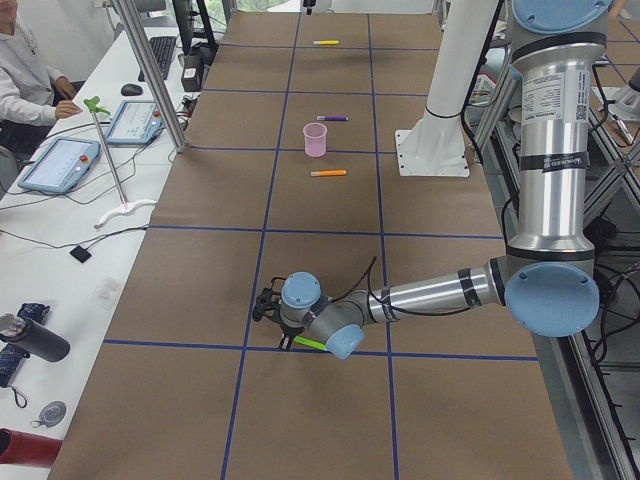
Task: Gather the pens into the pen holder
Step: 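Carry the green pen with the left gripper over the lavender cup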
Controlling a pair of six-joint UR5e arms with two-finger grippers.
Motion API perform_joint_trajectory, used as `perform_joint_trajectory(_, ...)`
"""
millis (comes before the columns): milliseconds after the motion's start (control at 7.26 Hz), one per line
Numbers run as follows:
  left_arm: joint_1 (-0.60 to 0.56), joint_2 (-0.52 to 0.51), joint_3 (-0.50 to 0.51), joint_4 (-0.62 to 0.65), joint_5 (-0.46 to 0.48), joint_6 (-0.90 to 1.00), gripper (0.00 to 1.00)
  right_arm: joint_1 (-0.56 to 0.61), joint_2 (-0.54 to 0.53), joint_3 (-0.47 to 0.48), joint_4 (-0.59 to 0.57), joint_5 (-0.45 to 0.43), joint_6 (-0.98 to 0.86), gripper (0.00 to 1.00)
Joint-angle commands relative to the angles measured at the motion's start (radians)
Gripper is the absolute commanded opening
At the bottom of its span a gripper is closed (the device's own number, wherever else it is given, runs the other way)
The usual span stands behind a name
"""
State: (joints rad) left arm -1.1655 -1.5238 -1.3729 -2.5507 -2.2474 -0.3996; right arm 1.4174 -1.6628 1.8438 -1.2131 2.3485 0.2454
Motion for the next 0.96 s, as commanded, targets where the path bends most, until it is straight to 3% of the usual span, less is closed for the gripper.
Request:
perform_joint_trajectory(0, 0.0, -0.108, -0.145, -0.051, -0.011, -0.025, 0.0, 0.0, 0.001, 0.0, 0.0, 0.0, 0.0, 1.0)
perform_joint_trajectory(276, 0.05, -0.22, -0.155, -0.194, -0.003, -0.198, 0.0, 0.0, 0.001, 0.0, 0.0, 0.0, 0.0, 1.0)
perform_joint_trajectory(413, 0.076, -0.242, -0.169, -0.309, 0.059, -0.293, 0.0, 0.0, 0.001, 0.0, 0.001, 0.0, 0.0, 1.0)
perform_joint_trajectory(551, 0.161, -0.271, -0.178, -0.386, 0.191, -0.323, 0.0, 0.0, 0.003, 0.0, 0.001, -0.001, 0.0, 1.0)
perform_joint_trajectory(827, 0.416, -0.39, -0.167, -0.521, 0.538, -0.364, 0.0, -0.002, 0.011, 0.0, 0.001, 0.0, 0.0, 1.0)
